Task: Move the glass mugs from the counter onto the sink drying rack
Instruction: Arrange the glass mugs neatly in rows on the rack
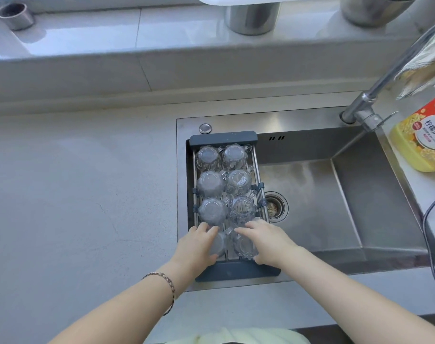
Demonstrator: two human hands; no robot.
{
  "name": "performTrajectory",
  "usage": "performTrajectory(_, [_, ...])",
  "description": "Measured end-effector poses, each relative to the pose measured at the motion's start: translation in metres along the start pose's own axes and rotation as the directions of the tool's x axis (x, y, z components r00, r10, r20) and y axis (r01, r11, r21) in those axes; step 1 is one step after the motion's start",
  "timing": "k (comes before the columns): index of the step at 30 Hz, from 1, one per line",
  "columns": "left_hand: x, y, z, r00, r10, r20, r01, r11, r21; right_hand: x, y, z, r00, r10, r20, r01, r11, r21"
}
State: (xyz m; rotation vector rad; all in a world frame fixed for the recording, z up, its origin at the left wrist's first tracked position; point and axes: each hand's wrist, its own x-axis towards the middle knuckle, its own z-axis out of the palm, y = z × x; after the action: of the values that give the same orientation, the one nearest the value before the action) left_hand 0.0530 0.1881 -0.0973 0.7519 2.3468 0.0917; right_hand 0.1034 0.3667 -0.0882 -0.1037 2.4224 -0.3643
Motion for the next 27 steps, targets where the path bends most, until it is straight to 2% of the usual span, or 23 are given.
performTrajectory(3, [0.001,-0.001,0.001,1.000,0.004,-0.009,-0.004,1.000,-0.003,0.002,0.008,0.016,0.997,0.031,-0.065,-0.015,0.973,0.231])
performTrajectory(5, [0.001,-0.002,0.003,1.000,0.007,-0.009,-0.007,1.000,-0.001,-0.006,0.009,0.028,0.981,0.083,-0.173,-0.001,0.904,0.428])
performTrajectory(8, [0.000,-0.003,0.004,1.000,0.016,-0.021,-0.016,1.000,-0.014,-0.021,0.007,0.043,0.920,0.276,-0.279,-0.063,0.805,0.590])
performTrajectory(10, [-0.001,-0.004,0.006,0.999,0.020,-0.041,-0.021,0.999,-0.030,-0.025,0.002,0.050,0.868,0.446,-0.216,-0.203,0.718,0.665])
performTrajectory(11, [-0.002,-0.005,0.007,0.999,0.019,-0.048,-0.021,0.999,-0.039,-0.023,-0.002,0.052,0.851,0.496,-0.172,-0.260,0.683,0.683])
performTrajectory(13, [-0.003,-0.005,0.007,0.998,0.013,-0.059,-0.017,0.998,-0.056,-0.014,-0.012,0.054,0.835,0.535,-0.132,-0.328,0.674,0.662])
performTrajectory(16, [-0.004,-0.005,0.007,0.999,0.000,-0.049,-0.003,0.998,-0.070,0.001,-0.021,0.052,0.816,0.563,-0.131,-0.355,0.667,0.656])
performTrajectory(21, [0.001,-0.004,0.004,0.999,0.007,-0.039,-0.010,0.997,-0.081,0.001,-0.007,0.048,0.868,0.484,-0.110,-0.304,0.693,0.654])
performTrajectory(27, [-0.005,0.000,0.009,0.998,0.004,-0.062,0.000,0.997,0.072,0.002,-0.004,0.033,0.918,0.396,-0.017,-0.332,0.793,0.510])
